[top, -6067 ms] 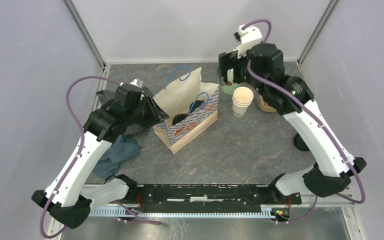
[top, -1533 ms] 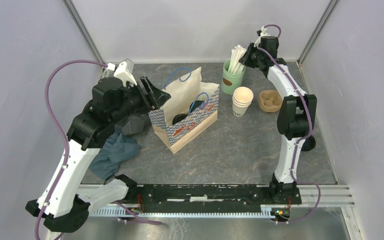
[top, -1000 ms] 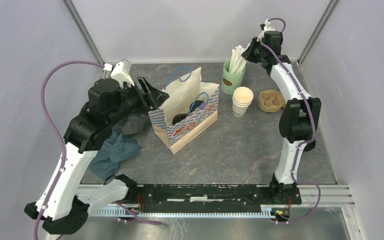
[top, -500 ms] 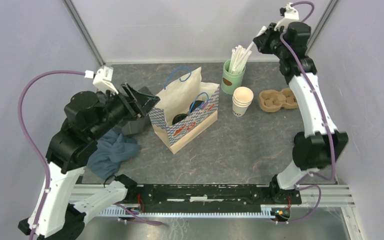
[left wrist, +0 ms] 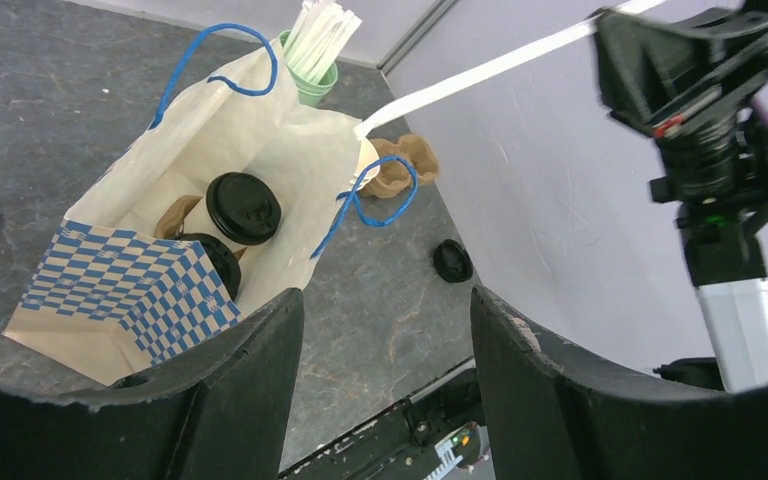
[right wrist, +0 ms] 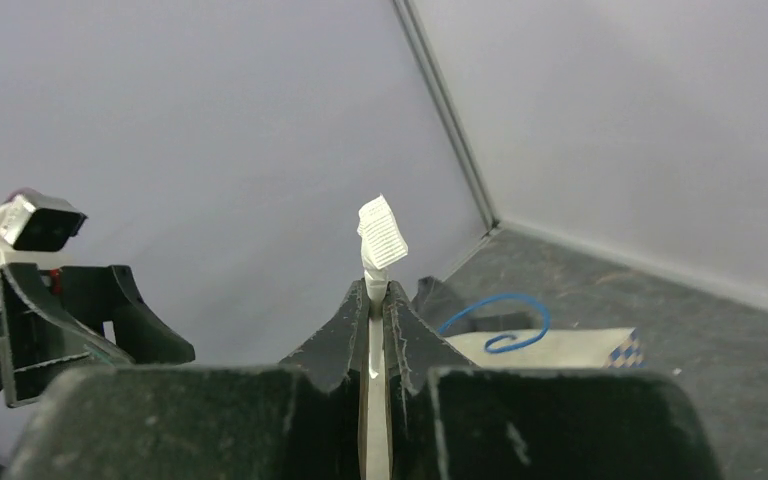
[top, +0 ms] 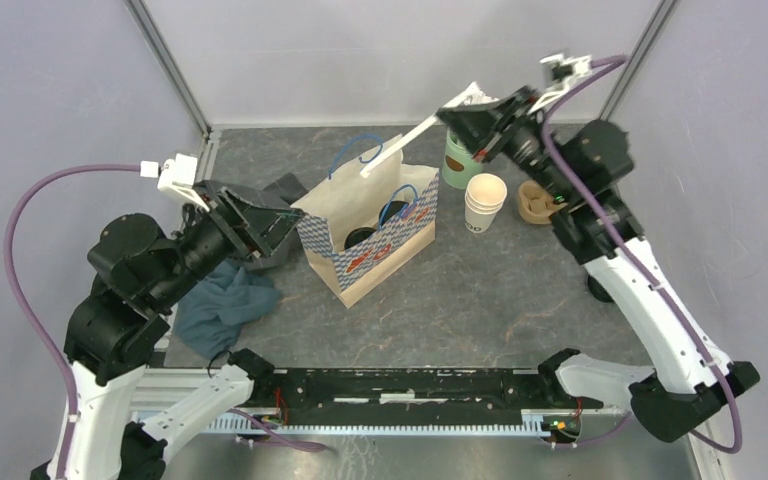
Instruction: Pack the takeout coffee
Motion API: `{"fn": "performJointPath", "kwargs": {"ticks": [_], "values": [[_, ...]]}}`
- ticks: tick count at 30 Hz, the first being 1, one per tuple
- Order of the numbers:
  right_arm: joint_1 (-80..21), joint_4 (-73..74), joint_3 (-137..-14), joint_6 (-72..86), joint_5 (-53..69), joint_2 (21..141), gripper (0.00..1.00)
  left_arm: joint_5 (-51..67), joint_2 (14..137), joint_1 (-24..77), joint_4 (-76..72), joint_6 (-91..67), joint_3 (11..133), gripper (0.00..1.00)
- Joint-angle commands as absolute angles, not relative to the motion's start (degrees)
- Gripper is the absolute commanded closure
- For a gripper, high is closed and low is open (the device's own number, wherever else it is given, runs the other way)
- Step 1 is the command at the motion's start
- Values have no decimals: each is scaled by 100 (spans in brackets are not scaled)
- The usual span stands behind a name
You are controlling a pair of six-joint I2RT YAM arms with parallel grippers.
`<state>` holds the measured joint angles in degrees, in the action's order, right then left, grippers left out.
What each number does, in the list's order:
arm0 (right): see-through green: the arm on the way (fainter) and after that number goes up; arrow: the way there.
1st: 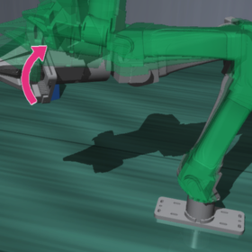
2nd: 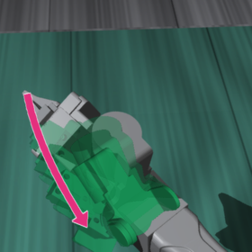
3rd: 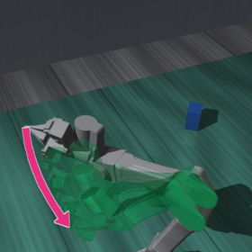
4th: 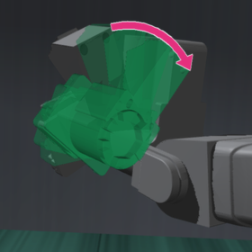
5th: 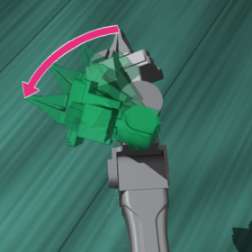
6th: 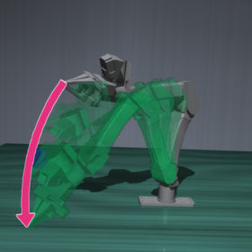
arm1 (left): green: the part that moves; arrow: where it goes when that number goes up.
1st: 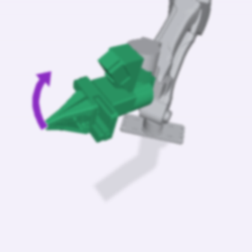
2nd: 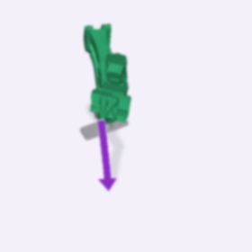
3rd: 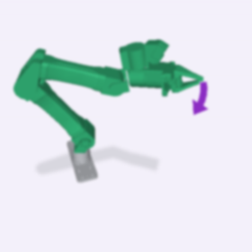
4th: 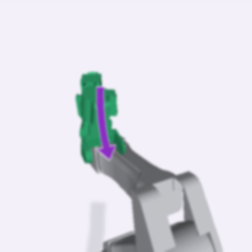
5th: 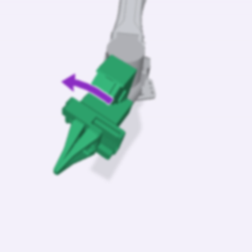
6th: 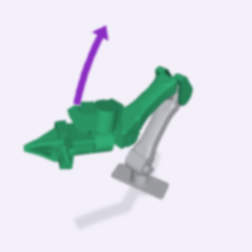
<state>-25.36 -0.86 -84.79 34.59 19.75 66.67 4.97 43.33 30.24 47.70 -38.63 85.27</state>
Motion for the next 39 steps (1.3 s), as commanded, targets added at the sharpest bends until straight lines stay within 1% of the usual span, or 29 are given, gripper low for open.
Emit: {"fn": "performJointPath", "kwargs": {"ticks": [1,5,10,15,16,18,20,21,22,23,24,26,28,30,33,34,37,39], "values": [[-3340,-711,-7726,3801,702,6684,100,684,4177,3006,4726,-3788,8512,32],[-3872,-1204,-7284,3706,38,6769,100,662,4044,3006,4750,-3928,8496,32],[-4332,-1303,-7267,3541,-405,7207,100,631,3960,3006,4868,-3966,8554,32],[-4939,-1558,-6997,3267,-1294,7496,100,485,3880,3008,5003,-3970,8580,33],[-5043,-1572,-7023,3268,-1368,7640,99,461,3862,3006,5008,-3983,8562,33],[-5161,-1460,-7192,3296,-1389,7976,91,439,3854,3006,5003,-3998,8520,33],[-5164,-878,-7670,3373,-1214,8388,82,437,3883,3006,4990,-3999,8517,33],[-5155,-441,-8025,3332,-1217,8530,74,439,3902,3010,4978,-3992,8535,33],[-5116,113,-8326,3316,-1177,8677,62,421,3937,3006,4983,-3976,8553,33],[-5004,511,-8516,3316,-994,8774,55,402,3955,3006,4983,-3962,8566,33],[-4799,936,-8726,3346,-769,8884,51,385,3969,3006,4979,-3952,8561,33],[-4351,1625,-9021,3291,-222,8920,47,376,4009,3006,4942,-3915,8521,33],[-3978,1895,-9151,3048,128,8803,43,371,4046,3006,4923,-3890,8463,33],[-3632,2343,-9544,2616,407,8744,41,372,4101,3006,4894,-3870,8399,33],[-3192,3053,-10243,1957,224,8688,37,377,4183,3006,4816,-3859,8292,33],[-3047,3130,-10315,1788,80,8635,34,372,4222,3006,4790,-3851,8269,33],[-2590,3039,-10110,1379,-214,8492,28,375,4368,3010,4688,-3824,8189,33],[-2227,2866,-9826,1288,-219,8534,27,380,4486,3006,4615,-3815,8174,33]]}}
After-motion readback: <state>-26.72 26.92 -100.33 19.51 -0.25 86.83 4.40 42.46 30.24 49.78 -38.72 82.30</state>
